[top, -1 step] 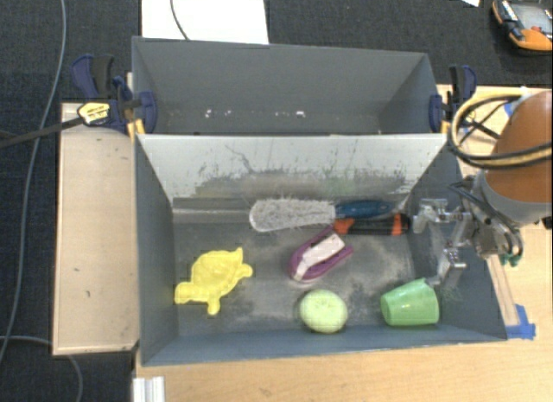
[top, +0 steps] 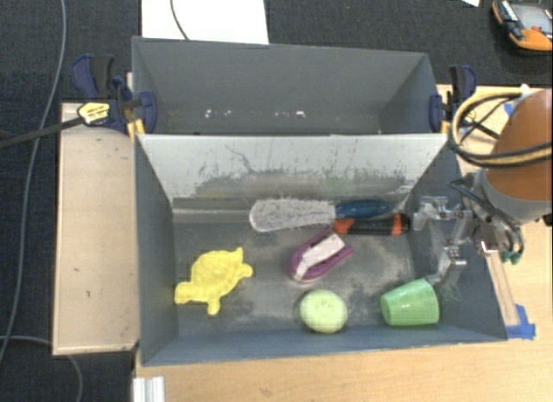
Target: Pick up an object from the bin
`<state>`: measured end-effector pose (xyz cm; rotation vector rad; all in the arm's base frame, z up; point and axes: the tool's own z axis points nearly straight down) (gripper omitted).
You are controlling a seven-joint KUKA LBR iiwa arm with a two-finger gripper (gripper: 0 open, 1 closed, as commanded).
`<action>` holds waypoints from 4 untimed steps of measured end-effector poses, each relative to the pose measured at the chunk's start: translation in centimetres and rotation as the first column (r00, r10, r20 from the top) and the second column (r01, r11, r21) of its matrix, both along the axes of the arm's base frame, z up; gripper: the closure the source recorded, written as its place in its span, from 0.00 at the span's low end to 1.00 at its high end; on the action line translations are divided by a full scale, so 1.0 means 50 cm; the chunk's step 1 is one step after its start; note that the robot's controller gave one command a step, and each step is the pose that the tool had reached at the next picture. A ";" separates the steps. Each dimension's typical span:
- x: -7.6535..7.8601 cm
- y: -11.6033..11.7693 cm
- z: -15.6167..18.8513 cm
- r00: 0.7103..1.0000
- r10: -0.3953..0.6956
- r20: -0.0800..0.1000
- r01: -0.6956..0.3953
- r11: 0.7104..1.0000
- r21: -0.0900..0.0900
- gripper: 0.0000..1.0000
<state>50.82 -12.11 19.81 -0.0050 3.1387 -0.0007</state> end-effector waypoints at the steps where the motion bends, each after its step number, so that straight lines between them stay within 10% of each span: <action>1: -0.055 0.003 -0.233 0.889 0.458 -0.003 -0.458 0.889 -0.002 0.00; 2: -0.059 -0.001 -0.075 0.841 0.541 0.002 -0.541 0.841 -0.003 0.00; 3: -0.062 0.024 -0.197 0.913 0.407 -0.003 -0.407 0.913 -0.001 0.00; 4: -0.045 -0.035 -0.253 0.888 0.460 0.010 -0.460 0.888 0.000 0.00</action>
Offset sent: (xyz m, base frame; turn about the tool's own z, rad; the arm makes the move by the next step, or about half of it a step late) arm -0.0303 -0.0006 -0.0381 -0.5738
